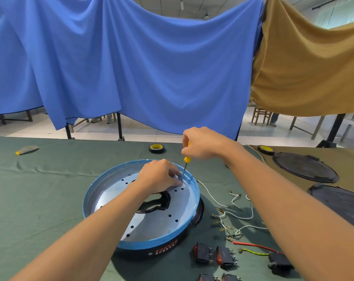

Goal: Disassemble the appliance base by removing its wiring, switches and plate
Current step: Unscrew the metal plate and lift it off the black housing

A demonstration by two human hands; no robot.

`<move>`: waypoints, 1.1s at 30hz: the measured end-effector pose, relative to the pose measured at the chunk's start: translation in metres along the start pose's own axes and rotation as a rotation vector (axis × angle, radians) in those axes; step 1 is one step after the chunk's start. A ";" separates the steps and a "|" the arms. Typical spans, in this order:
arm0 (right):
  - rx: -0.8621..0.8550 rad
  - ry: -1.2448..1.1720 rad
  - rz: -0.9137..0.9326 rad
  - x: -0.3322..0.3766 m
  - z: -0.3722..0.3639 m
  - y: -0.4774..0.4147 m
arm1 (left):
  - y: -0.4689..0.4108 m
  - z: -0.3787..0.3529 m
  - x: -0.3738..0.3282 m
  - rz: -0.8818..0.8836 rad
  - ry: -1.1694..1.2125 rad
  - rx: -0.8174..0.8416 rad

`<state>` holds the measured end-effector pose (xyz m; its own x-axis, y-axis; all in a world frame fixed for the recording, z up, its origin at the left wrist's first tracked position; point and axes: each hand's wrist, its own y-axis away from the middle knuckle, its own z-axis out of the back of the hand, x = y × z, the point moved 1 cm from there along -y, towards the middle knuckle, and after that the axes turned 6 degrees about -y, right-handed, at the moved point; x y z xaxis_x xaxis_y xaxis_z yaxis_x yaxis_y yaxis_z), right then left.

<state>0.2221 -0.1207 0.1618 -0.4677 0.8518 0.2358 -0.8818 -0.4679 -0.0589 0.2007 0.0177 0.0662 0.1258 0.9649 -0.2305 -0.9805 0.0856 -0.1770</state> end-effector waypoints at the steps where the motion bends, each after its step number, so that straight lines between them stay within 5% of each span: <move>1: 0.010 -0.003 0.011 -0.001 -0.001 -0.001 | 0.000 0.000 0.000 -0.001 0.011 0.004; 7: -0.146 0.031 0.011 -0.003 -0.011 -0.001 | -0.001 -0.001 -0.002 -0.011 -0.003 -0.004; 15: -0.085 -0.083 0.101 -0.004 -0.014 0.010 | -0.004 -0.003 -0.003 0.006 -0.004 -0.019; 21: -0.261 -0.008 0.025 -0.001 -0.022 0.016 | -0.005 -0.004 -0.003 0.045 0.019 0.012; 26: -0.131 -0.038 0.106 0.002 -0.017 0.016 | -0.005 -0.002 -0.003 0.041 0.027 0.018; 33: -0.184 -0.035 0.136 0.004 -0.020 0.015 | -0.003 -0.005 -0.008 0.055 -0.022 -0.005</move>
<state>0.2062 -0.1196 0.1424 -0.5838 0.7735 0.2467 -0.8081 -0.5245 -0.2681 0.2037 0.0089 0.0642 0.0687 0.9733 -0.2191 -0.9851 0.0314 -0.1694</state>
